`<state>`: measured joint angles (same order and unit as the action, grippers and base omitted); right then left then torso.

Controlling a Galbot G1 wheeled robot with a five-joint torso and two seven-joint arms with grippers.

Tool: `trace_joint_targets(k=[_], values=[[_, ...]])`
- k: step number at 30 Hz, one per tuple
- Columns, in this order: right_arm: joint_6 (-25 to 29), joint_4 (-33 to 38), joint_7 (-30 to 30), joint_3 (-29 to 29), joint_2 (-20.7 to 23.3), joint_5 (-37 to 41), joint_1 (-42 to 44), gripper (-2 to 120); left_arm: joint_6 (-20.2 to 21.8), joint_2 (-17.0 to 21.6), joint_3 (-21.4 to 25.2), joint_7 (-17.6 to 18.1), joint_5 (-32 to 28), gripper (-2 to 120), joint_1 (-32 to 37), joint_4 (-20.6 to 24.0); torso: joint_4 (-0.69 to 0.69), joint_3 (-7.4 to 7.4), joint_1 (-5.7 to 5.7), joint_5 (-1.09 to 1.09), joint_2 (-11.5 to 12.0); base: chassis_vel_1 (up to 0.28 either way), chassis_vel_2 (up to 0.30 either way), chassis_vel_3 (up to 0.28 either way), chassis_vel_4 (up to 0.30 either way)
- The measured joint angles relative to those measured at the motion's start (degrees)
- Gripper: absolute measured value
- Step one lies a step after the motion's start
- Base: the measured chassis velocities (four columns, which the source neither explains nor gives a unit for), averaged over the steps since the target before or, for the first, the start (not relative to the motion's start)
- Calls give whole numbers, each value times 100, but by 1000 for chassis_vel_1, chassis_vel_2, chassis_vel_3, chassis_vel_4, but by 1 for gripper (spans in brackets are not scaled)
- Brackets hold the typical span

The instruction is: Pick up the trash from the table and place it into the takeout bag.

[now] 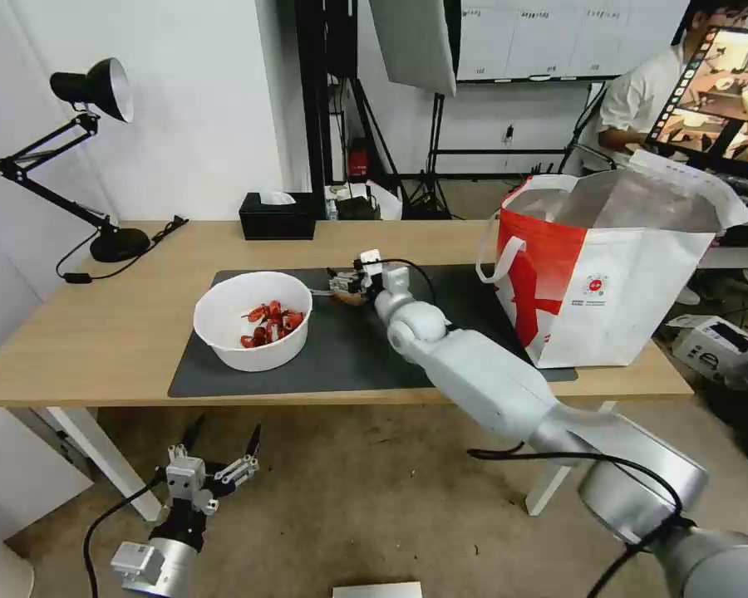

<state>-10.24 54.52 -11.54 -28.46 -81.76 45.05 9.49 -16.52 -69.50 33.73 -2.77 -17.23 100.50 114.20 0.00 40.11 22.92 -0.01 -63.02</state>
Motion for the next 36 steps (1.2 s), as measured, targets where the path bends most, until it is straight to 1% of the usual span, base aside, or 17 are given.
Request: trace_joint_targets(k=[2,5,8,10,20,22,24,25,27,28,30,31,33,34,35,36], values=[[-190,-201,-13,0,-131,-62,-43,100,-2,-5,-1,0,-1,100,-2,-8,0,0,0,0,0,0,0,0,0],[-235,-344,-6,12,-232,-93,-72,100,-3,-5,-2,-1,-4,100,-6,-10,0,0,0,0,0,0,0,0,0],[-240,-355,-5,13,-241,-95,-74,100,-3,-5,-2,-1,-5,100,-7,-10,0,0,0,0,0,0,0,0,0],[-331,-595,15,29,-375,-197,-130,100,-14,15,27,-1,-51,100,-28,-51,0,0,-1,0,-1,0,0,0,0],[-419,-738,35,61,-411,-214,-115,100,-45,6,-29,-29,-51,100,-134,-109,-1,0,0,1,-1,0,0,0,0],[-430,-741,34,66,-413,-214,-106,99,-44,6,-37,-29,-51,100,-155,-121,0,0,0,1,-1,0,0,0,0],[-447,-742,33,79,-406,-208,-88,94,-41,18,-57,-29,-51,100,-195,-155,0,0,0,1,-1,0,0,0,0],[-447,-742,33,79,-406,-208,-88,94,-41,18,-57,-29,-51,100,-195,-155,0,0,0,1,-1,0,0,0,0],[-452,-736,33,82,-372,-196,-84,82,-38,30,-69,-28,-52,100,-206,-164,0,0,0,1,-1,0,0,0,0],[-452,-736,33,82,-372,-196,-84,82,-38,30,-69,-28,-52,100,-206,-164,0,0,0,1,-1,0,0,0,0],[-456,-703,31,82,-333,-186,-69,72,-35,44,-73,-27,-54,100,-207,-164,0,0,0,1,-1,0,0,0,0],[-456,-703,31,82,-333,-186,-69,72,-35,44,-73,-27,-54,100,-207,-164,0,0,0,1,-1,0,0,0,0],[-456,-643,25,82,-297,-170,-51,61,-34,54,-75,-25,-55,100,-203,-156,0,0,-1,1,-1,0,0,0,0],[-454,-602,19,82,-277,-163,-41,57,-33,58,-75,-25,-56,100,-197,-149,0,0,-1,1,-1,0,0,0,0],[-454,-602,19,82,-277,-163,-41,57,-33,58,-75,-25,-56,100,-197,-149,0,0,-1,1,-1,0,0,0,0],[-448,-568,14,82,-261,-160,-34,52,-32,60,-75,-24,-56,100,-192,-144,0,0,0,1,-1,0,0,0,0]])
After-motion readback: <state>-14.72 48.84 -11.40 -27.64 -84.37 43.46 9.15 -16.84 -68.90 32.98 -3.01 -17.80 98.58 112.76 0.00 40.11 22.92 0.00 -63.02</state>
